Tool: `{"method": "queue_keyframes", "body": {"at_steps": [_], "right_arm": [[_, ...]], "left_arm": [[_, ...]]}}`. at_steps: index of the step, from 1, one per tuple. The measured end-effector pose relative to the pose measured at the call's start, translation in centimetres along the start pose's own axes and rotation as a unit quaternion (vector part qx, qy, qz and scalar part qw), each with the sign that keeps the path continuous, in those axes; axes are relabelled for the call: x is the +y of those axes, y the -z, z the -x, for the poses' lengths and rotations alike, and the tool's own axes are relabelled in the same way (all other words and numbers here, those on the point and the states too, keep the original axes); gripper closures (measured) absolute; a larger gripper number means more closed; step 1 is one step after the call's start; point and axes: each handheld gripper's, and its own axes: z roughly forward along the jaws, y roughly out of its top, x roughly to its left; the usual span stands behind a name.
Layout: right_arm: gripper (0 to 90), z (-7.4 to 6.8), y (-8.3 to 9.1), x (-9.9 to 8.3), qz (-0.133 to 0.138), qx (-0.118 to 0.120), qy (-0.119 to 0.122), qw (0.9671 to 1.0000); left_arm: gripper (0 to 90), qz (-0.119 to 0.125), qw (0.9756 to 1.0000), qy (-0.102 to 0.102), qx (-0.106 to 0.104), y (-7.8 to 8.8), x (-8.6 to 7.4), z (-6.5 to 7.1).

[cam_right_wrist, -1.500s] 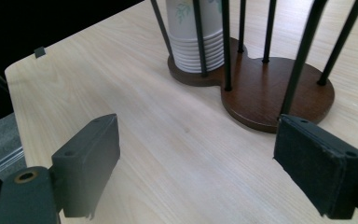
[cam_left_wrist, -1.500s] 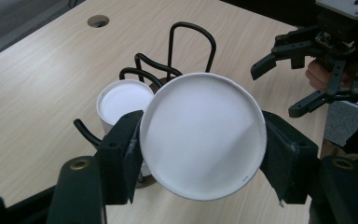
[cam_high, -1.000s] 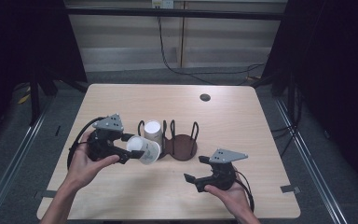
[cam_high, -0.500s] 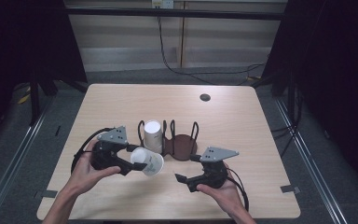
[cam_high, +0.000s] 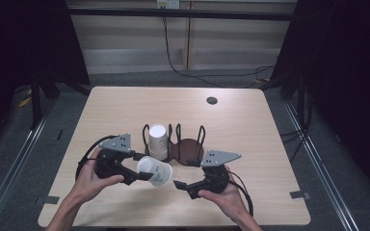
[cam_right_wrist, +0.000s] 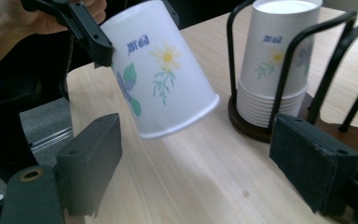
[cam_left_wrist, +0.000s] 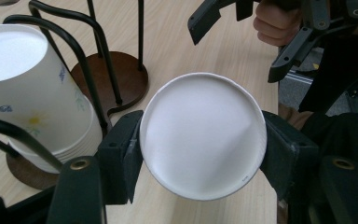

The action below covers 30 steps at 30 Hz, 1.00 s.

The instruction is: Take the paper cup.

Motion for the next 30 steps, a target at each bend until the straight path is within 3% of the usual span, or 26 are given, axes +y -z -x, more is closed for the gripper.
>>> {"method": "queue_keyframes", "body": {"at_steps": [4,14,16,30], "right_arm": [[15.9,-0.2,-0.3,0.3,-0.003,0.01,0.007,0.9999],[15.0,-0.3,-1.4,1.0,-0.008,0.039,0.021,0.999],[15.4,-0.4,-1.9,0.9,-0.014,0.056,0.029,0.9979],[17.9,-0.4,-3.1,0.4,-0.019,0.062,0.04,0.9971]], "left_arm": [[36.6,-0.002,1.0,-0.003,0.002,-0.3,0.3,0.3],[36.6,0.0,0.9998,0.003,-0.021,-0.7,0.7,0.6],[36.7,0.002,0.9996,0.008,-0.026,-0.8,0.8,0.6],[36.7,0.007,0.999,0.009,-0.044,-1.1,1.5,1.0]]}}
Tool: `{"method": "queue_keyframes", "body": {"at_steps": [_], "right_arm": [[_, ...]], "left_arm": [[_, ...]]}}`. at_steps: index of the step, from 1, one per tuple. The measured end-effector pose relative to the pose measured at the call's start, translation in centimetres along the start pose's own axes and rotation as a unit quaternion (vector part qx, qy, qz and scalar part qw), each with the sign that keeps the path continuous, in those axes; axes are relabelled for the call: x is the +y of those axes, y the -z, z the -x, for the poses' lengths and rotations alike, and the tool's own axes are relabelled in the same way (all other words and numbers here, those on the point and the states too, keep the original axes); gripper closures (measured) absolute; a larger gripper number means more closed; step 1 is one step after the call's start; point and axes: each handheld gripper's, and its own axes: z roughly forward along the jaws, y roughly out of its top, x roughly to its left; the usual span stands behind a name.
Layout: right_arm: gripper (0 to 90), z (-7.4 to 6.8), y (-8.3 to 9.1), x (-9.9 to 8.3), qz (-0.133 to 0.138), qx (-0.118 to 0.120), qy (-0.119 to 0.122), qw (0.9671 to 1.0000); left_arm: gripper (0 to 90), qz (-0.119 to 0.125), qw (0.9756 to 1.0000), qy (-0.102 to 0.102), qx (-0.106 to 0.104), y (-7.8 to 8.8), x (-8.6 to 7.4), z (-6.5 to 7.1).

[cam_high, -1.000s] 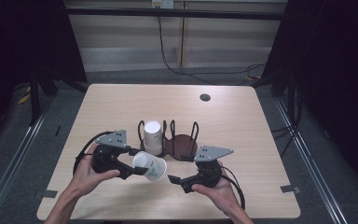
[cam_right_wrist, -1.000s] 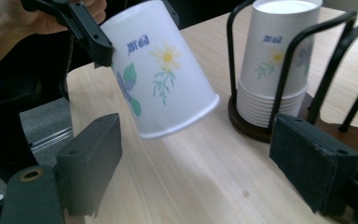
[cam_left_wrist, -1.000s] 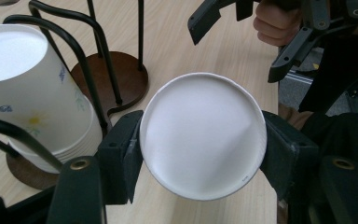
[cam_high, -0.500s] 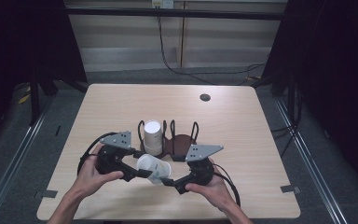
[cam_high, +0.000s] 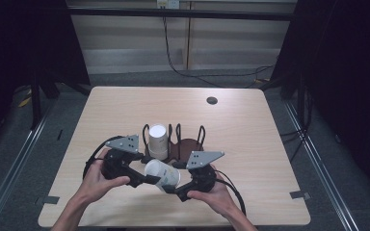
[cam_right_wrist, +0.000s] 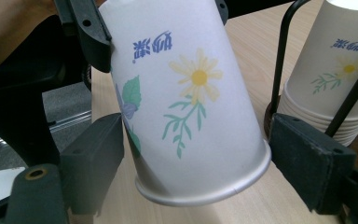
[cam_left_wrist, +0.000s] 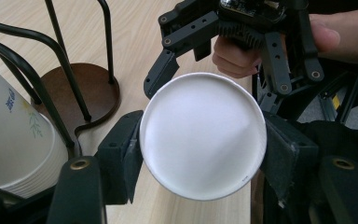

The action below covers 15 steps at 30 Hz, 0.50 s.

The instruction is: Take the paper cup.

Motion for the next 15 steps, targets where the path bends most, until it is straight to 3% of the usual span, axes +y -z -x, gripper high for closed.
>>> {"method": "queue_keyframes", "body": {"at_steps": [6,10,15], "right_arm": [[17.5,-0.21,-0.16,-0.01,0.007,0.001,0.018,0.9998],[16.1,-0.22,-0.51,-0.14,-0.002,0.006,0.013,0.9999],[16.4,-0.39,-0.82,-0.23,-0.005,0.008,0.023,0.9997]], "left_arm": [[36.6,-0.001,1.0,-0.001,-0.009,-0.11,0.04,-0.04],[36.7,-0.006,0.9999,0.0,-0.013,-0.32,0.09,0.05],[36.7,-0.008,0.9998,0.0,-0.017,-0.37,0.09,-0.01]]}}
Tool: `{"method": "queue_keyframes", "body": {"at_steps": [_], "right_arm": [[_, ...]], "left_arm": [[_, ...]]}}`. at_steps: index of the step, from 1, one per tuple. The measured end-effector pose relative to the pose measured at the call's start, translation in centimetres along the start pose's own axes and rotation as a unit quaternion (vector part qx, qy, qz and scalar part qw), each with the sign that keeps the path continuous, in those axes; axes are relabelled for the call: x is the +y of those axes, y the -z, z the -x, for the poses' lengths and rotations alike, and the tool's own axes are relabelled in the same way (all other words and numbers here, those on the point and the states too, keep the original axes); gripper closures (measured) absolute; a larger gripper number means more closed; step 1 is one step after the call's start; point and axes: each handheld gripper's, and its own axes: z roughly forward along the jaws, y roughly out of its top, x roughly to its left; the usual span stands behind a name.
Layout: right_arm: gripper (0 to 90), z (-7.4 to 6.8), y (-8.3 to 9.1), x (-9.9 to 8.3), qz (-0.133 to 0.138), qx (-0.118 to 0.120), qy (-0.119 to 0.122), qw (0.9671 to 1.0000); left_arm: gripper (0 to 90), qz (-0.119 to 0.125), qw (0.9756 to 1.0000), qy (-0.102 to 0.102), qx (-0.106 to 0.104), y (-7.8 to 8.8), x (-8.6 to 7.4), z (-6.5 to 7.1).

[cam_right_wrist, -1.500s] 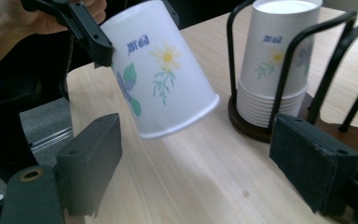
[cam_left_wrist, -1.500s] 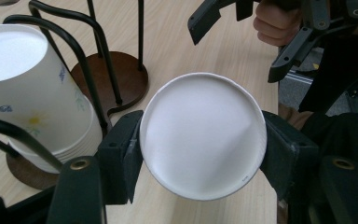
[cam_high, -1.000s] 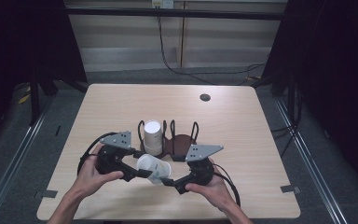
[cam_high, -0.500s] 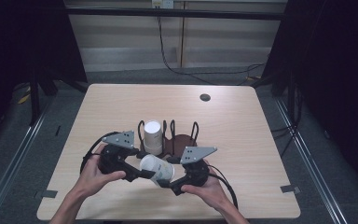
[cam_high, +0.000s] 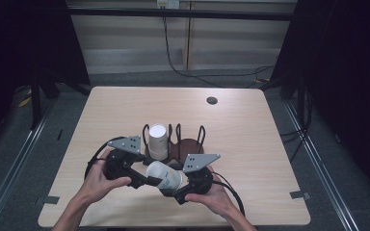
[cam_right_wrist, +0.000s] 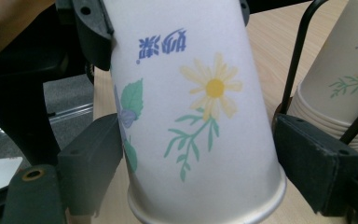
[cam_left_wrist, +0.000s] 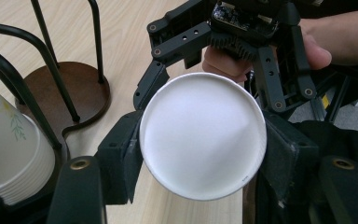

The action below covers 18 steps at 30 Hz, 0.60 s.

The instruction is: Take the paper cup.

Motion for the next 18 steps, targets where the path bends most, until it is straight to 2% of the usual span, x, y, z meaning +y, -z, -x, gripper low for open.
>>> {"method": "queue_keyframes", "body": {"at_steps": [1,8,18], "right_arm": [[19.6,-0.05,-0.04,-0.06,-0.002,-0.001,0.006,1.0],[23.5,-0.14,0.06,-0.03,-0.006,0.001,0.014,0.9999],[25.3,-0.09,0.29,0.11,-0.011,-0.01,0.016,0.9998]], "left_arm": [[36.7,0.002,1.0,0.002,-0.001,0.05,-0.03,-0.06],[36.8,0.007,0.9999,0.006,-0.005,0.21,-0.11,-0.15],[35.5,0.019,0.9998,0.009,-0.004,0.2,-0.41,-0.52]]}}
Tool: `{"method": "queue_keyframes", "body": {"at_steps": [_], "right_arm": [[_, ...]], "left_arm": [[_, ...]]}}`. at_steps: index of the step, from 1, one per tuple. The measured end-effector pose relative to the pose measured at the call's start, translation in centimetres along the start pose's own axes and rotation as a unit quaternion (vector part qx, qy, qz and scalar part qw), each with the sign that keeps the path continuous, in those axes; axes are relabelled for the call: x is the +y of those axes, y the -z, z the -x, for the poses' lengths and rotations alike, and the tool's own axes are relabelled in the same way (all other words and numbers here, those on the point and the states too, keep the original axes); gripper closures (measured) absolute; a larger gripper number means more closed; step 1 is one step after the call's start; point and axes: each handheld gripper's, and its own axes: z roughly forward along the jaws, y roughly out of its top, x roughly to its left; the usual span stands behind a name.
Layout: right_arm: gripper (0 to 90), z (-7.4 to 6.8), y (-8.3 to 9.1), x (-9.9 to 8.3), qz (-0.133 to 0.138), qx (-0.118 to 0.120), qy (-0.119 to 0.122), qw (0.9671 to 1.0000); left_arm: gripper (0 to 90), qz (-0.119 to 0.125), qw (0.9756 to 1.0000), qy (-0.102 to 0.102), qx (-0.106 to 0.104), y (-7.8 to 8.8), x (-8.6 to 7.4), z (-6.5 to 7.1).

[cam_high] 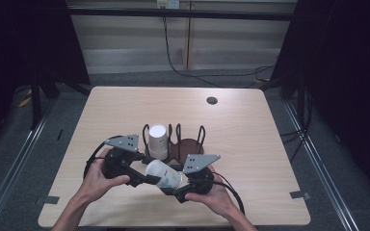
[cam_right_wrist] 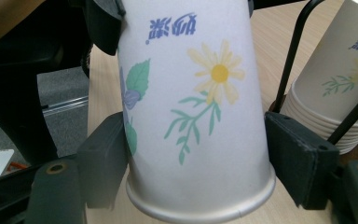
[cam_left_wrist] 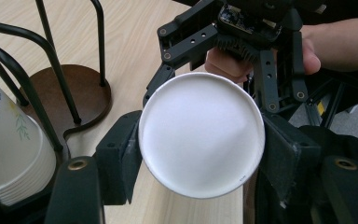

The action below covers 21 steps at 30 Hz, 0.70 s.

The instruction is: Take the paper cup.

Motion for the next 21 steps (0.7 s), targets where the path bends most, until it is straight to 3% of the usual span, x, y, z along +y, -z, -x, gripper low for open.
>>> {"method": "queue_keyframes", "body": {"at_steps": [21], "right_arm": [[30.5,0.38,0.44,-0.03,0.004,-0.001,-0.011,0.9999]], "left_arm": [[16.3,-0.012,0.9999,0.0,0.009,-0.17,0.01,-0.09]]}}
